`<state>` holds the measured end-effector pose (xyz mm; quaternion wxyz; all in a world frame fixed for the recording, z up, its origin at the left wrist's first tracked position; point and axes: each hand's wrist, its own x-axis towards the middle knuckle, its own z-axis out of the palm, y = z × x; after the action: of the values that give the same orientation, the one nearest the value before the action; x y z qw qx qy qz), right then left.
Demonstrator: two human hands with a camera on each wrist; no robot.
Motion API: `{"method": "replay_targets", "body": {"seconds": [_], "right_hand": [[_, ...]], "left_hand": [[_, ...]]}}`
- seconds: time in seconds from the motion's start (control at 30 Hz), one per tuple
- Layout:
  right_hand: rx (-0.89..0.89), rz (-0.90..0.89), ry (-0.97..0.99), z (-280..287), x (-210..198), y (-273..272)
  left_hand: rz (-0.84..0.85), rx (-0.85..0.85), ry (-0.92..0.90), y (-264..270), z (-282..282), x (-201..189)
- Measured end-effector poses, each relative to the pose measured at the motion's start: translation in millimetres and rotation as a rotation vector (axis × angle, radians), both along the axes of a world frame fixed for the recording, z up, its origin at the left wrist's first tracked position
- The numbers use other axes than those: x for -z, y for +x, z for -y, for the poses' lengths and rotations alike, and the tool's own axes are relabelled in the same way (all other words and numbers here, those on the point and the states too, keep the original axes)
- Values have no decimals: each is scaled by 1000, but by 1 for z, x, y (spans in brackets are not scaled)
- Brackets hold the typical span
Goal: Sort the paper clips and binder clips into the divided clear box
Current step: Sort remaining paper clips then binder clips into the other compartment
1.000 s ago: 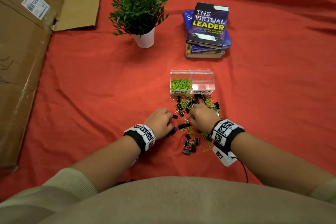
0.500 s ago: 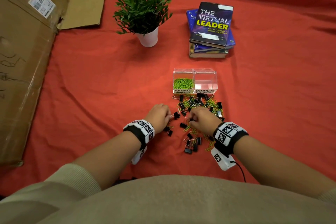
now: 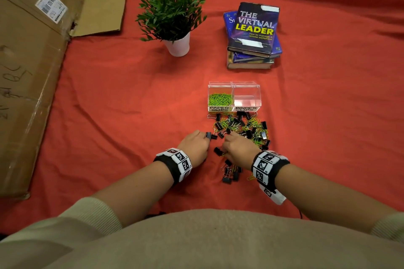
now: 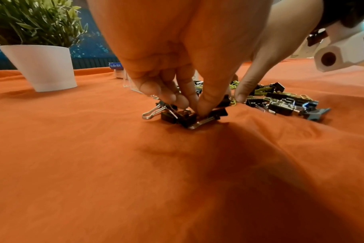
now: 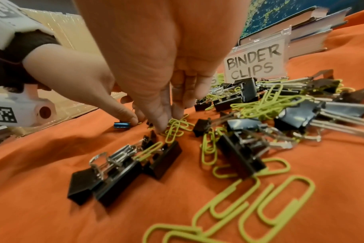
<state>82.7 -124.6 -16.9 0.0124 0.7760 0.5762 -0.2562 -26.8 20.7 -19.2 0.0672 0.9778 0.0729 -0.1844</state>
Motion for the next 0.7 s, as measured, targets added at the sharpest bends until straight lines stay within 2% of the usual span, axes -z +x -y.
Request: {"method": "replay_targets", "body": {"seconds": [0.07, 0.13, 0.2, 0.3, 0.43, 0.53, 0.57, 0.6, 0.7], "right_hand": [[-11, -8, 53, -2, 1, -3], [45, -106, 76, -2, -4, -3], [258, -312, 17, 1, -9, 1], [596, -574, 102, 11, -11, 17], [876, -808, 90, 23, -23, 41], [1023, -1072, 109, 29, -31, 47], [1025, -1083, 103, 31, -31, 46], [981, -1011, 79, 32, -31, 44], [676, -596, -10, 31, -24, 32]], "left_hand": [[-22, 10, 19, 1, 1, 1], [-47, 20, 28, 1, 0, 2], [-66, 38, 35, 1, 0, 2], [-79, 66, 36, 0, 0, 3], [-87, 69, 9, 1, 0, 4], [-56, -65, -163, 5, 0, -3], [-33, -141, -257, 7, 0, -7], [-2, -212, -354, 10, 1, -11], [42, -359, -581, 23, 10, -16]]}}
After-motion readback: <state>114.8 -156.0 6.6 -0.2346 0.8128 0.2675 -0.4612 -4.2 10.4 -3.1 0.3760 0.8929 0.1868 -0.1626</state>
